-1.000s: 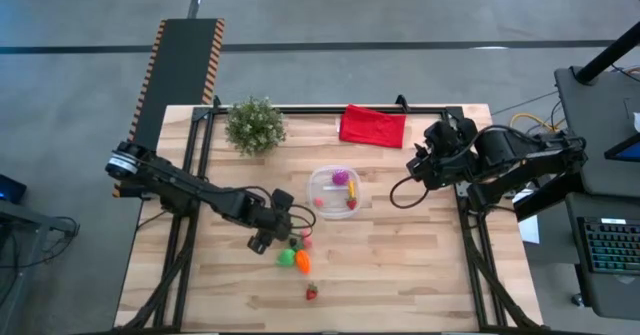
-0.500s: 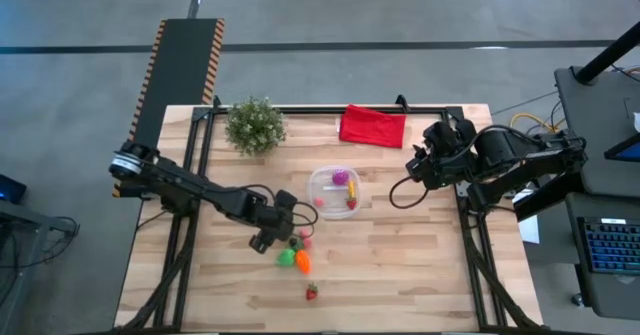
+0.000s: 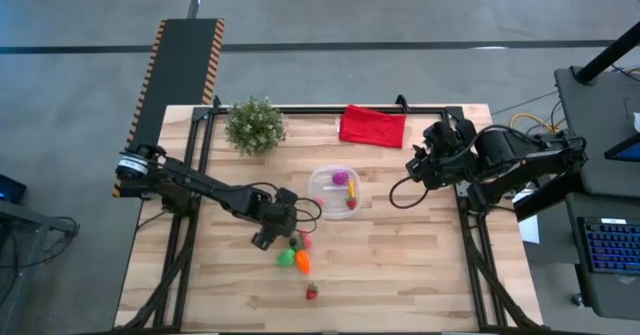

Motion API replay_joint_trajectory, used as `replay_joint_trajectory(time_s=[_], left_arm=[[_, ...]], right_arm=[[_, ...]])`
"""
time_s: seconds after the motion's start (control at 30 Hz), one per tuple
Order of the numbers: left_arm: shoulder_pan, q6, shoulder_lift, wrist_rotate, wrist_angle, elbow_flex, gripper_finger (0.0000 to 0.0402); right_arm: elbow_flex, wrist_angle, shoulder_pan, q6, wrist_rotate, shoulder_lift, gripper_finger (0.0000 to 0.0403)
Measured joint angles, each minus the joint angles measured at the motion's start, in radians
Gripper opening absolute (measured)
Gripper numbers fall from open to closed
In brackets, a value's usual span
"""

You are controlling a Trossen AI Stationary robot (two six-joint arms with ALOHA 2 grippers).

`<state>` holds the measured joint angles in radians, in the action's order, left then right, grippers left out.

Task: Pick and placing Produce into tupperware
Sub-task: Put the green cabbage into the transparent container

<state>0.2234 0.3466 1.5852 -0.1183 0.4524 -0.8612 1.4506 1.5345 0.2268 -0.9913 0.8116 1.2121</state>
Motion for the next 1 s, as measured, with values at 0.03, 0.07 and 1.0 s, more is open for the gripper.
replay_joint_trajectory(time_s=[0.03, 0.07, 1.0], left_arm=[[-0.002, 0.000, 0.000, 0.003, -0.004, 0.000, 0.0276], [-0.002, 0.000, 0.000, 0.004, -0.004, 0.000, 0.0276], [-0.021, -0.028, 0.030, 0.012, -0.026, -0.011, 0.0251]], right_arm=[[0.000, 0.000, 0.000, 0.000, 0.000, 0.000, 0.0199], [0.000, 0.000, 0.000, 0.000, -0.001, 0.000, 0.0199], [0.000, -0.003, 0.000, -0.001, -0.002, 0.000, 0.0199]])
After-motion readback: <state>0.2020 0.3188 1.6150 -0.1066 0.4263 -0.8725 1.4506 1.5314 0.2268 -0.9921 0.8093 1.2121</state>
